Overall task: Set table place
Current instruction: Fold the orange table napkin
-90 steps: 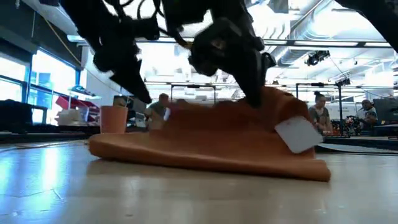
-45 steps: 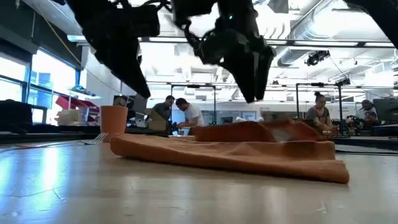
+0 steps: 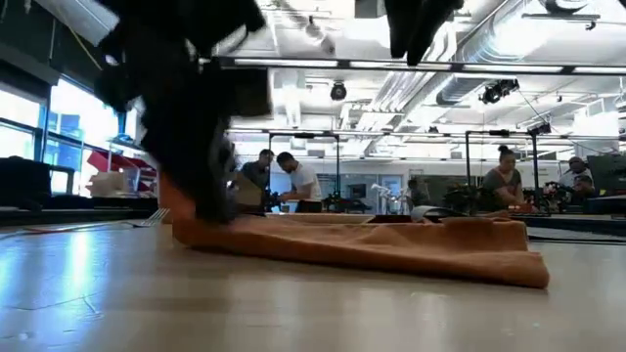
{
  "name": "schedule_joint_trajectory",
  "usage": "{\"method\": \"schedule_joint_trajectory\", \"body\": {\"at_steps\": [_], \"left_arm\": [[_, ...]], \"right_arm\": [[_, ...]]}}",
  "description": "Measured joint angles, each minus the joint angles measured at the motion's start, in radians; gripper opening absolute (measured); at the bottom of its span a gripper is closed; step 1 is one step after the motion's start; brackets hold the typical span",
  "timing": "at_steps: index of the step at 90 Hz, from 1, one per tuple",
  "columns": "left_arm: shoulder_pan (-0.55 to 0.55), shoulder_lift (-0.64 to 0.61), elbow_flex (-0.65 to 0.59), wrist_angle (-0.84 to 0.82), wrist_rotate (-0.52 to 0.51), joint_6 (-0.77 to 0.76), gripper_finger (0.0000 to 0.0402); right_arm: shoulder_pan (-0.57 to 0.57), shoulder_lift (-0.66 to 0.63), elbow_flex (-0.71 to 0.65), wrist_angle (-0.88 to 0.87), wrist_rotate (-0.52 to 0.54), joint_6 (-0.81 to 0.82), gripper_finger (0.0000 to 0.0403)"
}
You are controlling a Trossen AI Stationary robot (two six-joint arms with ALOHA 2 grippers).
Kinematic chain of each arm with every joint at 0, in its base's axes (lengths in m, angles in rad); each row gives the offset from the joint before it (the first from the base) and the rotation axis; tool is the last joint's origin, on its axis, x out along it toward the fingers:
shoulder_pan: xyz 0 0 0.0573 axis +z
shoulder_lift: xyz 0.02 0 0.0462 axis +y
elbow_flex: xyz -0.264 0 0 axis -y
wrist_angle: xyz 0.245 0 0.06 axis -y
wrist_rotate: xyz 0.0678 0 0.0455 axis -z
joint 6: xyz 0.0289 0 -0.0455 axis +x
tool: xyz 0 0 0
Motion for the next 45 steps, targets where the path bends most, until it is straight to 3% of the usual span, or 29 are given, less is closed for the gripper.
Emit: {"method": "schedule_joint_trajectory", "body": {"at_steps": [9,17,34,45], "left_arm": [[-0.017,0.019,0.006,-0.071,0.133,-0.025,0.004],[-0.058,0.003,0.003,-0.141,0.21,-0.036,0.0017],[-0.085,-0.132,-0.003,-0.275,0.118,-0.197,0.0007],[-0.095,-0.236,-0.001,-0.317,0.116,-0.242,0.0009]], "right_arm": [[0.025,0.001,-0.019,0.034,-0.004,0.002,0.0183],[0.041,-0.011,-0.107,0.179,-0.038,-0.048,0.0183],[0.044,-0.039,-0.393,0.584,-0.204,-0.126,0.0183],[0.033,-0.043,-0.55,0.878,-0.324,-0.204,0.0183]]}}
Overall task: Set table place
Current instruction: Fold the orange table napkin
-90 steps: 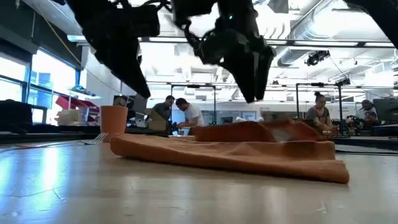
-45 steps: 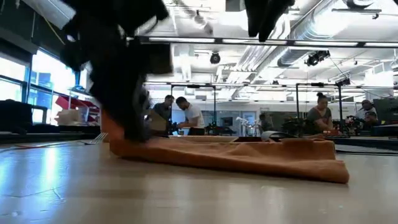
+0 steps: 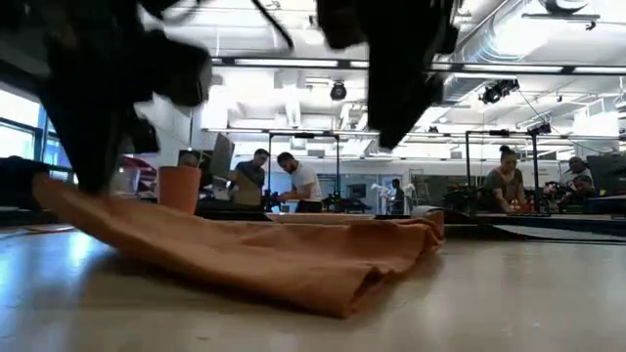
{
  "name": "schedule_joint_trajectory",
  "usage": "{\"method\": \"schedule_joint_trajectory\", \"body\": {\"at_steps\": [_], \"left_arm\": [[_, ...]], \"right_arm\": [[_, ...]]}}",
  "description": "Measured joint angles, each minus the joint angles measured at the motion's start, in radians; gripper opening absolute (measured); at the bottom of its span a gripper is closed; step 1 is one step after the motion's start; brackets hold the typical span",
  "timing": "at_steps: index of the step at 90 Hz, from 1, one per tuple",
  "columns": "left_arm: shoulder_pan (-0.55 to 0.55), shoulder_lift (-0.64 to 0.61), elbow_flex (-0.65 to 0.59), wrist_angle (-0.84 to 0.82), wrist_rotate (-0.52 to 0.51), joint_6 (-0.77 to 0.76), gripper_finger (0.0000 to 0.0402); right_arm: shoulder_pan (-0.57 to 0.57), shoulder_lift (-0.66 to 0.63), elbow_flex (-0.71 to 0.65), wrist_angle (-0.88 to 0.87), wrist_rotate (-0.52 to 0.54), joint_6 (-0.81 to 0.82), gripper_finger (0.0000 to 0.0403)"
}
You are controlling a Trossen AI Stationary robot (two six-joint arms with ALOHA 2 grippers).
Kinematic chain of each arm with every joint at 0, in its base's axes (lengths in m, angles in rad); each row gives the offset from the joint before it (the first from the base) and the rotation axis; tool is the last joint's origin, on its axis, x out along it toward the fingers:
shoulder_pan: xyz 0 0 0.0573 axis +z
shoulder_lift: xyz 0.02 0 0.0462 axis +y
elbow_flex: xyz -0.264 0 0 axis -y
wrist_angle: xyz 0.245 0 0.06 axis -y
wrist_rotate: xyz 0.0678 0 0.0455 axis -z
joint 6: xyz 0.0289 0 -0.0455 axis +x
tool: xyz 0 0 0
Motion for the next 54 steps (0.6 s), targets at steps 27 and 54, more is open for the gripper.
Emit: {"method": "schedule_joint_trajectory", "body": {"at_steps": [27,54], "left_arm": [[0.005,-0.069,0.0,0.043,-0.139,-0.001,0.0009],[-0.026,0.13,0.0,0.064,-0.075,0.039,0.0009]], "right_arm": [[-0.022,-0.021,-0.247,0.248,-0.132,0.024,0.0183],[-0.057,-0.019,-0.298,0.408,-0.2,0.034,0.0152]]}}
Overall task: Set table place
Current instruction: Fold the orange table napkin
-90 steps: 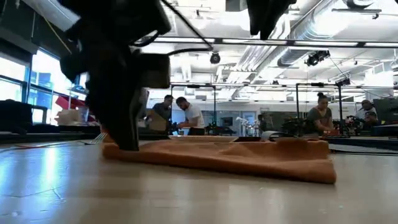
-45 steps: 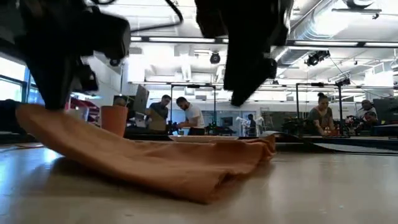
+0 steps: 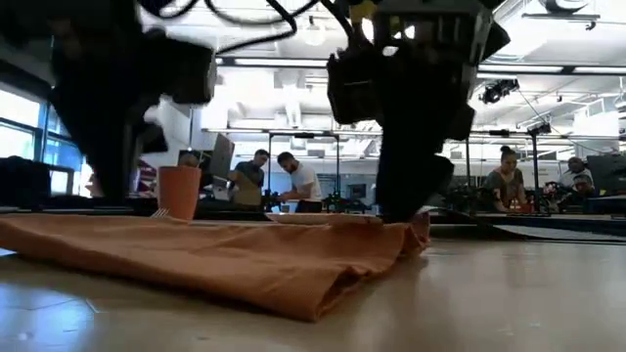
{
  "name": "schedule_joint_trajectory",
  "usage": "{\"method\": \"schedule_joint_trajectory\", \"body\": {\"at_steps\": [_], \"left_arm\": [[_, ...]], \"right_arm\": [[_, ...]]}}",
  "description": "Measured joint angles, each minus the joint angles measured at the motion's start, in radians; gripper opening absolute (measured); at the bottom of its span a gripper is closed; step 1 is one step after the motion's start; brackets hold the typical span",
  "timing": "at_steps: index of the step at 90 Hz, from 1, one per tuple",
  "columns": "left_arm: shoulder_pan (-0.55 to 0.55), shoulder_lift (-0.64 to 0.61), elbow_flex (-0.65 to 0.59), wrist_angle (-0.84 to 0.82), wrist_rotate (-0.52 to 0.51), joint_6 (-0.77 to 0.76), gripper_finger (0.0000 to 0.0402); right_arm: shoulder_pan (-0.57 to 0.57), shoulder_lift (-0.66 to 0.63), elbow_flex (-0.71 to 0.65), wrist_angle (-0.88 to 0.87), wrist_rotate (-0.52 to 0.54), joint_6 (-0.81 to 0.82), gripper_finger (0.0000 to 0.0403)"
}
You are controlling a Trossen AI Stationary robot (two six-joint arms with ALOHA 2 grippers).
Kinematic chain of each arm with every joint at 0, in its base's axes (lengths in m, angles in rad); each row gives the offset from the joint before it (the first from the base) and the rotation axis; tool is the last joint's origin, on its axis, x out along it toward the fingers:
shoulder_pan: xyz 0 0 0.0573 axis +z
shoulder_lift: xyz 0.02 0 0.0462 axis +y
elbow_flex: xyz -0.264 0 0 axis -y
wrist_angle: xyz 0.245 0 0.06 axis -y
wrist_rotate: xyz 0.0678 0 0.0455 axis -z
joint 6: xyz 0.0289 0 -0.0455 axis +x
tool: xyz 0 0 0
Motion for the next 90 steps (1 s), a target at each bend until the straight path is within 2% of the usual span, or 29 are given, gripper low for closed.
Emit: {"method": "schedule_joint_trajectory", "body": {"at_steps": [14,33,44,58,73,83,90], "left_arm": [[-0.002,0.074,0.005,0.018,0.0,0.011,0.001],[-0.048,0.125,0.01,0.064,0.014,0.032,0.001],[-0.059,0.094,0.014,0.036,0.001,0.021,0.001],[-0.057,-0.003,0.062,-0.092,-0.091,0.021,0.001],[-0.057,-0.098,0.099,-0.218,-0.188,0.01,0.0012],[-0.045,-0.123,0.097,-0.198,-0.209,0.101,0.0031],[-0.024,-0.095,0.095,-0.194,-0.219,0.197,0.0055]], "right_arm": [[-0.012,0.001,0.0,-0.082,0.147,0.08,0.0132],[-0.047,-0.055,-0.002,-0.451,0.387,0.39,0.0114],[-0.048,-0.144,-0.001,-0.489,0.443,0.366,0.0111],[-0.023,-0.227,0.0,-0.428,0.456,0.253,0.011],[0.037,-0.231,0.0,-0.272,0.447,0.154,0.011],[0.067,-0.203,0.0,-0.147,0.393,0.083,0.0111],[0.086,-0.165,0.0,-0.058,0.354,0.036,0.0117]]}}
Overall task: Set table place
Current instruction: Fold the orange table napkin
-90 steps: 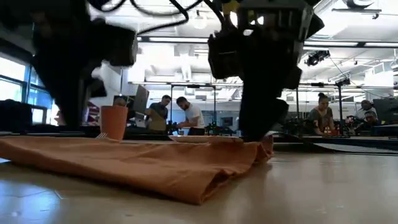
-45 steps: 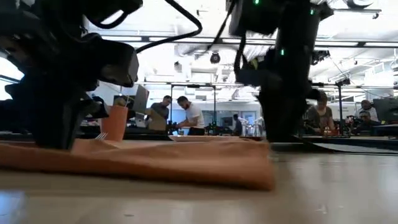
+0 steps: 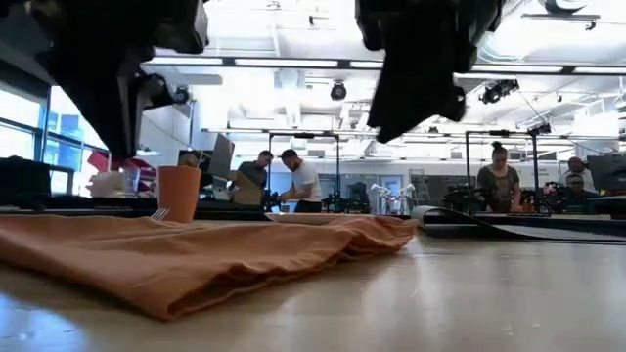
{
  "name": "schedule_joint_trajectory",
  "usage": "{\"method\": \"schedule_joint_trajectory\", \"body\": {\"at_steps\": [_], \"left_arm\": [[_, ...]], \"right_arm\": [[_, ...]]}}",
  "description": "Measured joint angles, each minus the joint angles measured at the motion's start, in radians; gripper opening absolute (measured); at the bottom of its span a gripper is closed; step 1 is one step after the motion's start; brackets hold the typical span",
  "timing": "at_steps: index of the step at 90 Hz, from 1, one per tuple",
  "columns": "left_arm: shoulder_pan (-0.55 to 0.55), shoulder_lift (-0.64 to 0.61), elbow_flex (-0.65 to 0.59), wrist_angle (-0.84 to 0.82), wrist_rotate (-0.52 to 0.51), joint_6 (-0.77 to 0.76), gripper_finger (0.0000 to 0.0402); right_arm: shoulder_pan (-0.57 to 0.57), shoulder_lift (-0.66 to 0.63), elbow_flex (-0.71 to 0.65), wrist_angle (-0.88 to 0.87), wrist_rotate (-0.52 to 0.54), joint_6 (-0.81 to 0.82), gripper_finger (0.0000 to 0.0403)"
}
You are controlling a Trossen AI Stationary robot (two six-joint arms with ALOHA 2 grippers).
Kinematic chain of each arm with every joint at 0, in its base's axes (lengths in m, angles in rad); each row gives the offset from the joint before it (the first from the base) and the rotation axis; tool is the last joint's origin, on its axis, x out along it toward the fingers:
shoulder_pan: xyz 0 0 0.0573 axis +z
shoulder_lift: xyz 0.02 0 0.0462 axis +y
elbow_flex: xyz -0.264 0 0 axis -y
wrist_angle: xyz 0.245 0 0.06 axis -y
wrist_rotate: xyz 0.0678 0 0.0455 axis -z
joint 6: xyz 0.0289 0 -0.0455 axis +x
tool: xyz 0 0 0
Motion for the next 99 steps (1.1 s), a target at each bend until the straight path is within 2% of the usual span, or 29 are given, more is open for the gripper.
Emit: {"method": "schedule_joint_trajectory", "body": {"at_steps": [12,23,29,40,59,75,87,94,99], "left_arm": [[0.056,0.031,0.003,0.042,-0.015,0.193,0.0107],[0.103,0.063,0.0,0.039,-0.062,0.324,0.0145],[0.128,0.075,0.001,0.05,-0.059,0.382,0.0156],[0.167,0.122,-0.018,0.057,0.014,0.461,0.0159],[0.194,0.157,-0.076,0.073,0.112,0.519,0.0132],[0.194,0.159,-0.095,0.078,0.184,0.562,0.0078],[0.194,0.16,-0.096,0.071,0.247,0.561,0.0014],[0.194,0.155,-0.088,0.058,0.263,0.533,0.0007],[0.194,0.148,-0.068,0.03,0.262,0.527,0.0003]], "right_arm": [[0.045,0.085,0.0,0.153,0.015,-0.126,0.0139],[0.074,0.173,0.001,0.24,0.021,-0.126,0.0158],[0.083,0.217,0.0,0.261,0.056,-0.091,0.0162],[0.097,0.266,0.0,0.335,0.145,-0.053,0.0162],[0.1,0.323,0.004,0.354,0.161,0.013,0.015],[0.097,0.328,0.004,0.334,0.176,0.021,0.0087],[0.08,0.325,0.004,0.333,0.089,0.048,0.0017],[0.066,0.308,0.004,0.32,0.02,0.078,0.0007],[0.063,0.282,0.0,0.286,0.01,0.078,0.0003]]}}
